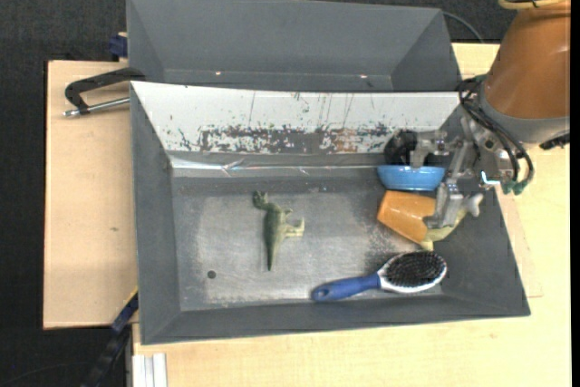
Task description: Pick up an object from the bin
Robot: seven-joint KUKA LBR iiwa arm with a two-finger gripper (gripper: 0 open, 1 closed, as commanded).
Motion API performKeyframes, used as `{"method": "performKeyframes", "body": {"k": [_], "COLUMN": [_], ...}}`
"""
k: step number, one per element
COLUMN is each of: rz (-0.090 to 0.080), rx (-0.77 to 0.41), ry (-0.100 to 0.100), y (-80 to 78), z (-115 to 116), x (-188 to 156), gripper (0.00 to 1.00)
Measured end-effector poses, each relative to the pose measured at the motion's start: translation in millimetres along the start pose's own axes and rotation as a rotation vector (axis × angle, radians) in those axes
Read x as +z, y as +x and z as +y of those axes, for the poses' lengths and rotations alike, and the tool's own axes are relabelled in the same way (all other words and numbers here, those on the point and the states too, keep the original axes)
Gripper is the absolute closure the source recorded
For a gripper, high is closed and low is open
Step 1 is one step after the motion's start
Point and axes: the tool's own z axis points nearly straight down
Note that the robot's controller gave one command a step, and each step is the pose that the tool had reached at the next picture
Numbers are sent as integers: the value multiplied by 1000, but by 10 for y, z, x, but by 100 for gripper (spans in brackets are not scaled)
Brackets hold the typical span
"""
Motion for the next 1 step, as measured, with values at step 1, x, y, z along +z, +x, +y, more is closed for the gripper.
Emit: {"method": "performKeyframes", "body": {"k": [1], "rz": [-35], "rx": [-316], "ry": [5], "y": [320], "z": [-331], "x": [1327], "gripper": [0]}}
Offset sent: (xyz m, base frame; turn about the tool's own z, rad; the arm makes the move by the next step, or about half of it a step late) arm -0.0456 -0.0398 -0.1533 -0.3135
